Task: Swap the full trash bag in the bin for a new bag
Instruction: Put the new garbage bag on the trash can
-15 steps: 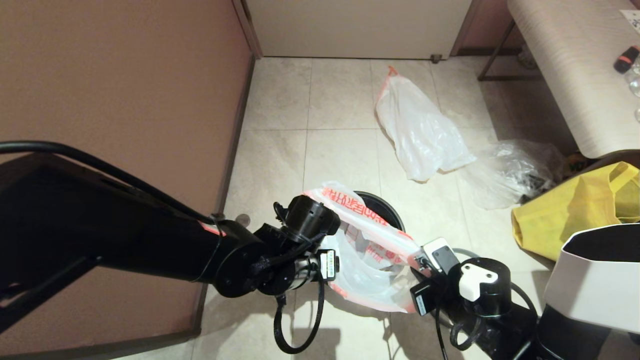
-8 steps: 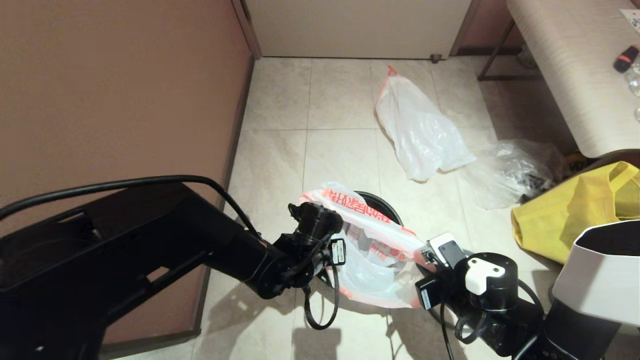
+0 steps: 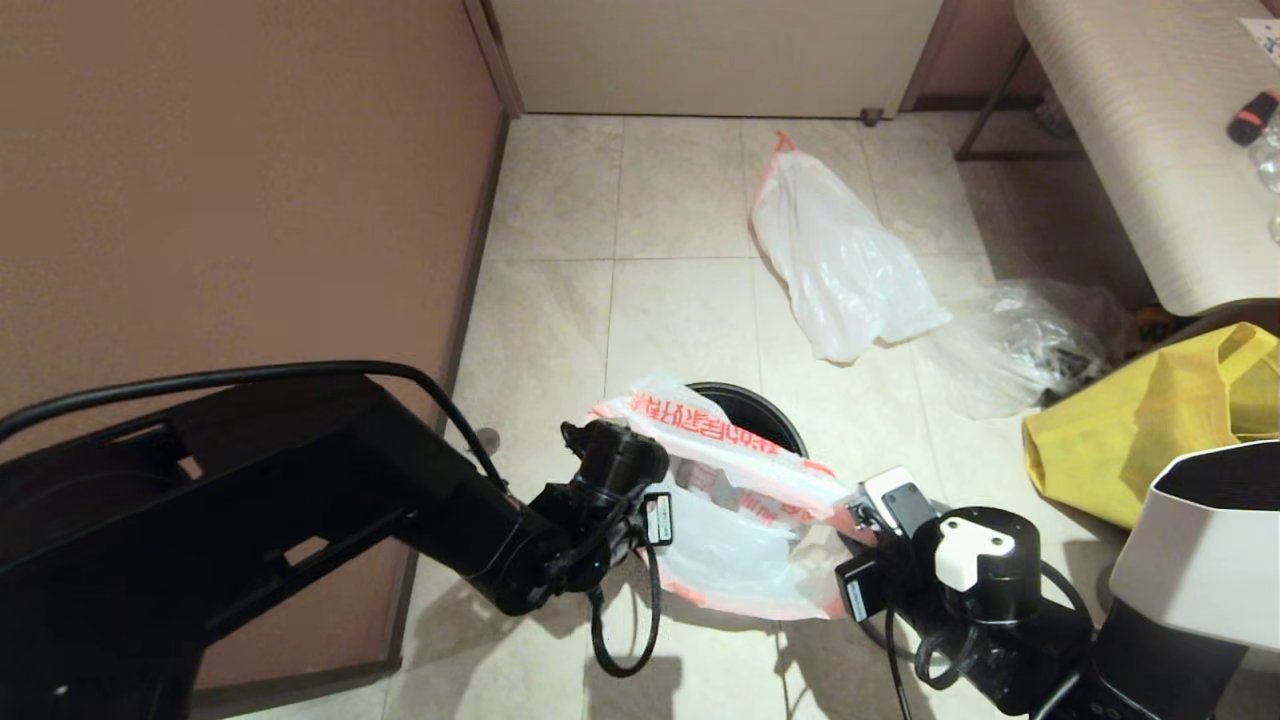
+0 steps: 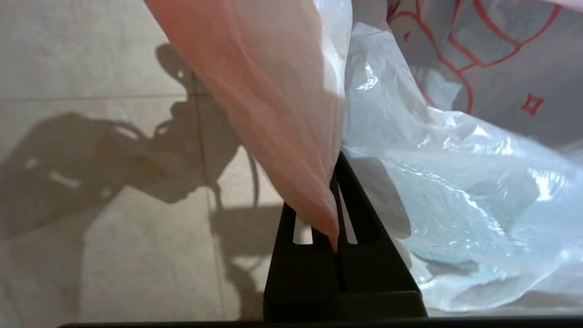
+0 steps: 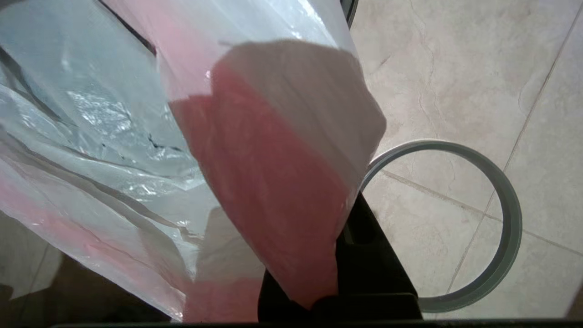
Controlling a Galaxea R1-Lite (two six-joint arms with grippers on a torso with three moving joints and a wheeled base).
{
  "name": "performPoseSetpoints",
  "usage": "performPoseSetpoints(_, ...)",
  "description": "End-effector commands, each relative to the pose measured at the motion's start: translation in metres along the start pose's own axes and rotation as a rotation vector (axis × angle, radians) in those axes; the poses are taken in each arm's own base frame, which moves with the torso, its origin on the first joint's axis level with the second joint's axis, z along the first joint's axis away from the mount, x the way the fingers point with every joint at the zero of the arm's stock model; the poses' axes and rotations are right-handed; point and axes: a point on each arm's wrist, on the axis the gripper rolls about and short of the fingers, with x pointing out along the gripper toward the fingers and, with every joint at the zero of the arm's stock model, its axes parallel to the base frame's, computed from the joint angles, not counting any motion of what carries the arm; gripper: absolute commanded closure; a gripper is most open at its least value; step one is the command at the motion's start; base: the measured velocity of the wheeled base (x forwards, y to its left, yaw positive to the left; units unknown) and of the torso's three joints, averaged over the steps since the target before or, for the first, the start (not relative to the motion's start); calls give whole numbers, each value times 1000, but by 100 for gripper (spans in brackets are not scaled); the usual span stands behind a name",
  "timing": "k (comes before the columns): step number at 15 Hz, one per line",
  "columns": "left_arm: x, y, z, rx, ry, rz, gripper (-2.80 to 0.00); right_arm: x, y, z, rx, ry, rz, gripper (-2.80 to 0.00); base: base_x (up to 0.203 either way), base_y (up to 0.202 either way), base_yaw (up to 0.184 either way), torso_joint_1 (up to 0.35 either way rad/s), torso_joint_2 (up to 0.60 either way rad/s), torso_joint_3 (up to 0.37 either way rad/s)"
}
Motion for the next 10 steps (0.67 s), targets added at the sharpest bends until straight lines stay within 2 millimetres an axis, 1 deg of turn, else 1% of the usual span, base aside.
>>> performPoseSetpoints(1,-16,8,-7,4,6,1,0,0,1,-7,-6,21,3,0,0,0,0,0,0,0)
performPoseSetpoints(3,-23,17,-27,34,26,5,0,1,3,-15,-7,51,4,0,0,0,0,0,0,0)
performPoseSetpoints(4,-19,22,-37,64,28,12,0,0,4,-20,23,72,-1,0,0,0,0,0,0,0)
performPoseSetpoints(6,-7,30,-50,102,19,22,0,2,6,-34,43,126,1,0,0,0,0,0,0,0)
performPoseSetpoints(8,11,31,-67,143,30,36,0,11,8,-49,42,155,-4,0,0,0,0,0,0,0)
performPoseSetpoints(10,29,31,-74,174,-3,44,0,24,10,-61,49,138,-13,0,0,0,0,0,0,0)
